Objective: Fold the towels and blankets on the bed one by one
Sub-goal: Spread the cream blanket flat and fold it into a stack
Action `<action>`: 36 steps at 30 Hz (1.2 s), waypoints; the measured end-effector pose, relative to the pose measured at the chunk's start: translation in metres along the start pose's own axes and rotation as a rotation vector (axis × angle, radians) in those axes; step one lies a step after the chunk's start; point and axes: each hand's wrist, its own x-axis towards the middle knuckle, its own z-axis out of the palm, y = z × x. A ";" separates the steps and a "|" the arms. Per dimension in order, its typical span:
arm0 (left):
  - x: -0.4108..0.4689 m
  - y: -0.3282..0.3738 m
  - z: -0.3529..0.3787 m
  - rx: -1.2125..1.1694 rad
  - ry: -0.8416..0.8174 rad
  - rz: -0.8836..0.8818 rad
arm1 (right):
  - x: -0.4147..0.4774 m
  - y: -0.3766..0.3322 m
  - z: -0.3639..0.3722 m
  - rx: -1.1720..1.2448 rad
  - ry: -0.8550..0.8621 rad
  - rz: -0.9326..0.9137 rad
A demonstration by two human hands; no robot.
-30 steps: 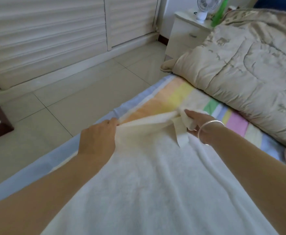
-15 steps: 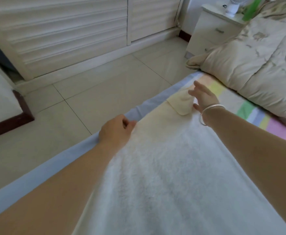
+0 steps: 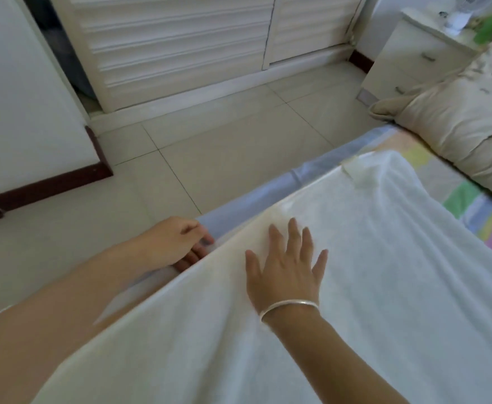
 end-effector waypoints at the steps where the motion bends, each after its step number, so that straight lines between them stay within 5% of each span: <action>1: -0.016 -0.011 -0.013 -0.008 -0.026 -0.056 | -0.026 -0.016 0.012 -0.004 0.060 -0.048; 6: -0.081 -0.053 -0.065 0.123 -0.201 -0.189 | -0.098 -0.059 0.055 0.079 0.170 -0.162; 11: -0.130 -0.090 -0.101 0.645 -0.307 -0.132 | -0.118 -0.091 0.078 0.124 0.190 -0.123; 20: -0.158 -0.137 -0.042 0.847 0.665 0.120 | -0.155 -0.063 0.090 0.124 0.292 -0.238; 23: -0.172 -0.126 0.017 0.812 0.689 0.439 | -0.198 -0.050 0.104 0.115 0.262 -0.347; 27: -0.189 -0.099 0.107 0.689 0.442 0.702 | -0.230 0.019 0.101 -0.070 0.240 -0.694; 29: -0.197 -0.084 0.158 0.655 0.348 0.787 | -0.248 0.094 0.087 -0.063 0.287 -0.501; 33: -0.228 -0.074 0.277 0.654 0.172 0.874 | -0.320 0.275 0.079 0.061 0.334 0.248; 36: -0.259 -0.073 0.385 0.694 0.037 0.966 | -0.388 0.388 0.072 0.204 0.205 0.793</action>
